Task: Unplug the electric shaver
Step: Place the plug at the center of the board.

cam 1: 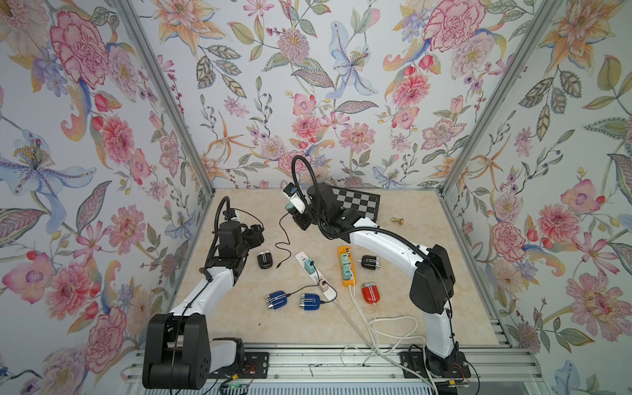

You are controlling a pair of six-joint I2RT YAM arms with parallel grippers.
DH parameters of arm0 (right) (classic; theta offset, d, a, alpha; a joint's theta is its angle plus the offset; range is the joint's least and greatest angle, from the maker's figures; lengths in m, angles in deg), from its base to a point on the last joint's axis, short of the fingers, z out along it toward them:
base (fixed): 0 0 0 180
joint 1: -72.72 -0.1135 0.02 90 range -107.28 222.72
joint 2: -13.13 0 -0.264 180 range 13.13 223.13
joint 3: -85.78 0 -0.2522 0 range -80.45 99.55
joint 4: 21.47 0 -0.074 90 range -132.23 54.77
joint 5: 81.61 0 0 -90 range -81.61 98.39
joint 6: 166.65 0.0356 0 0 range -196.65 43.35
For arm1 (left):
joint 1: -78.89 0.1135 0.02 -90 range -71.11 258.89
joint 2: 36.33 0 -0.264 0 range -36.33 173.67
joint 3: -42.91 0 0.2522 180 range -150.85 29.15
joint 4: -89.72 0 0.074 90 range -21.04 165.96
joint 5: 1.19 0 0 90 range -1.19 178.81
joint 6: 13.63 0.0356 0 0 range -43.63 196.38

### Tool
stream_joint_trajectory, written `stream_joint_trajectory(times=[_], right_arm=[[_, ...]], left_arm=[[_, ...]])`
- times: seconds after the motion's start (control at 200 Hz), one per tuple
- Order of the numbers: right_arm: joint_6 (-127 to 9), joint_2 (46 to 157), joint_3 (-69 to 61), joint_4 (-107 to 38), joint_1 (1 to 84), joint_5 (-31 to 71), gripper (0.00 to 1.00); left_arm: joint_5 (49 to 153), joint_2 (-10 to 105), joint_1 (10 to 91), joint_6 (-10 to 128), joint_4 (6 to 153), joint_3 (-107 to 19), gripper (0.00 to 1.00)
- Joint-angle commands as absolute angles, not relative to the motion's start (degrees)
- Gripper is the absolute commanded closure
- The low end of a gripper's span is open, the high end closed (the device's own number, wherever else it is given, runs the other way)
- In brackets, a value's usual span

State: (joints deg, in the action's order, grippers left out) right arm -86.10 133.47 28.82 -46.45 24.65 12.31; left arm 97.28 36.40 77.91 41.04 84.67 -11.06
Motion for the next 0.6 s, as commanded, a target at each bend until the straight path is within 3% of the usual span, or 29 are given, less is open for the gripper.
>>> stream_joint_trajectory(times=[0.0,0.29,0.59], right_arm=[[-75.1,137.2,34.0,-46.5,26.1,22.3,0.93],[-65.7,151.7,44.2,-49.2,26.4,30.6,0.91],[-61.9,160.6,49.5,-54.6,25.4,27.9,0.82]], left_arm=[[95.8,33.9,80.3,41.1,82.2,-9.6,0.33],[98.1,31.8,83.3,41.9,81.5,-7.9,0.33],[99.9,31.1,83.3,42.3,81.3,-6.6,0.33]])
